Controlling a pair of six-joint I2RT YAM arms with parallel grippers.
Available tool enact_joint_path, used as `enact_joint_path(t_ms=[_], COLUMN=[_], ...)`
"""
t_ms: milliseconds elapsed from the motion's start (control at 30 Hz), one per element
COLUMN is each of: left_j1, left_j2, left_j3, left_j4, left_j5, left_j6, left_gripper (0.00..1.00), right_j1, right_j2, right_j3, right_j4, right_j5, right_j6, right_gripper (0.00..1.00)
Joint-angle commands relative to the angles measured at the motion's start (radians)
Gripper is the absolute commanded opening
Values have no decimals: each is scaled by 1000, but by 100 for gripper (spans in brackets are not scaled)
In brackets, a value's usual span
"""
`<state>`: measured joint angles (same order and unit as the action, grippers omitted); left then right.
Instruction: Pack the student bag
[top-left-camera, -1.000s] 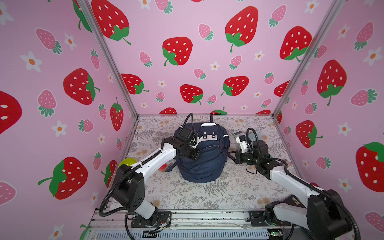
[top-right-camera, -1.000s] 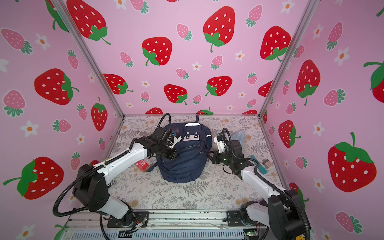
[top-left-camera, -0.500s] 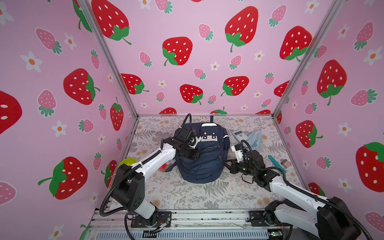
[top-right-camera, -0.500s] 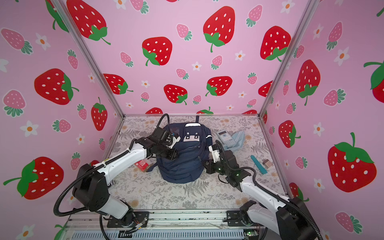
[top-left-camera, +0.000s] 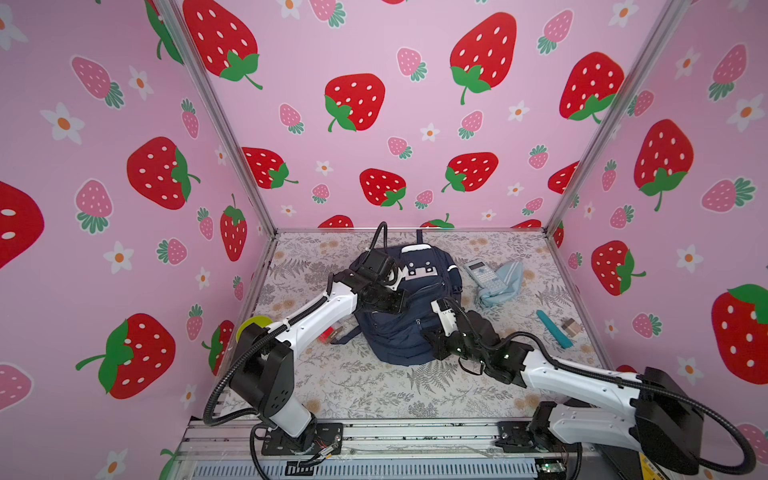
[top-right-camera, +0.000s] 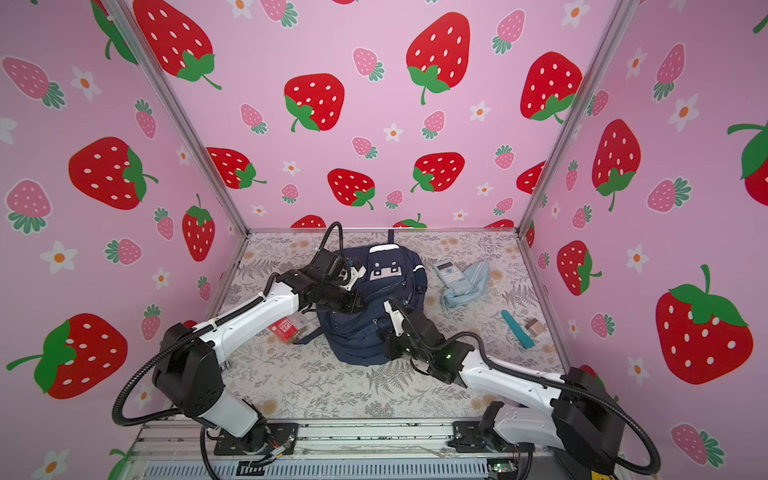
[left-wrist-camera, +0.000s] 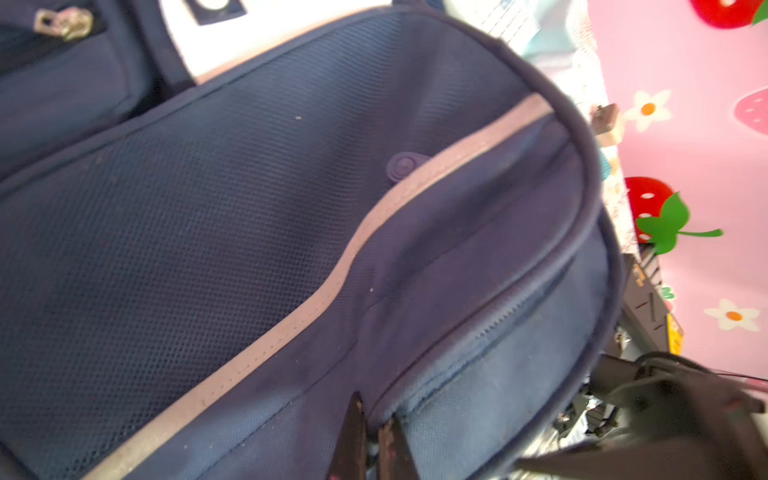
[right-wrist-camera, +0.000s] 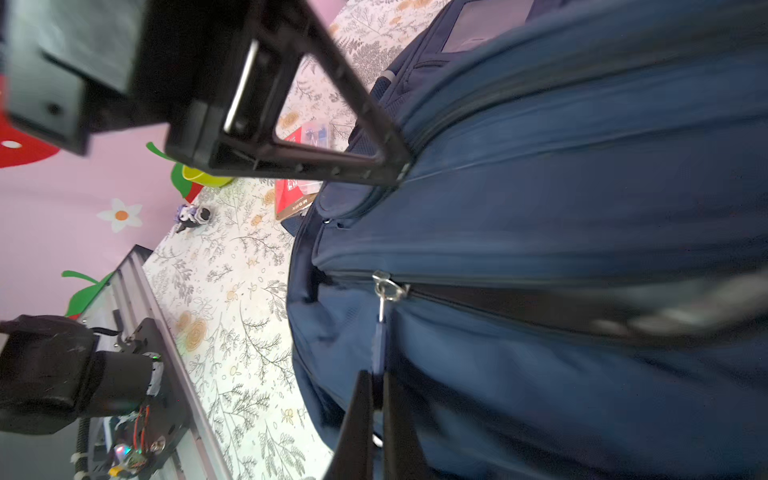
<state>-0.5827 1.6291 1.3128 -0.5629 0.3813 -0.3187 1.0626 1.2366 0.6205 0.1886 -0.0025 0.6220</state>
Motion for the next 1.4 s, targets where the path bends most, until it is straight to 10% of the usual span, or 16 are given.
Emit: enact_joint_path(t_ms=[0, 233, 667, 900, 1067, 1367], left_j1=[-44, -44, -119, -146, -149, -106], left_j2=[30, -24, 61, 142, 118, 44], left_j3=[138, 89, 81, 128, 133, 237], left_j4=[94, -69, -189, -209, -147, -56], left_j5=[38, -137, -232, -330, -481, -132], left_j6=[-37, 117, 258, 292, 260, 96], left_gripper=[2, 51, 62, 56, 12, 0], right_j1=[43, 18, 12, 13, 14, 69], right_j2=[46, -64, -70, -97, -89, -7], right_j3=[38, -47, -84, -97, -88, 11], right_j4=[-39, -80, -46, -52, -61, -102], right_j5=[125, 182, 128, 132, 122, 156], right_j6=[84, 190, 204, 209, 196, 112], right_gripper=[0, 0, 0, 0, 0, 0])
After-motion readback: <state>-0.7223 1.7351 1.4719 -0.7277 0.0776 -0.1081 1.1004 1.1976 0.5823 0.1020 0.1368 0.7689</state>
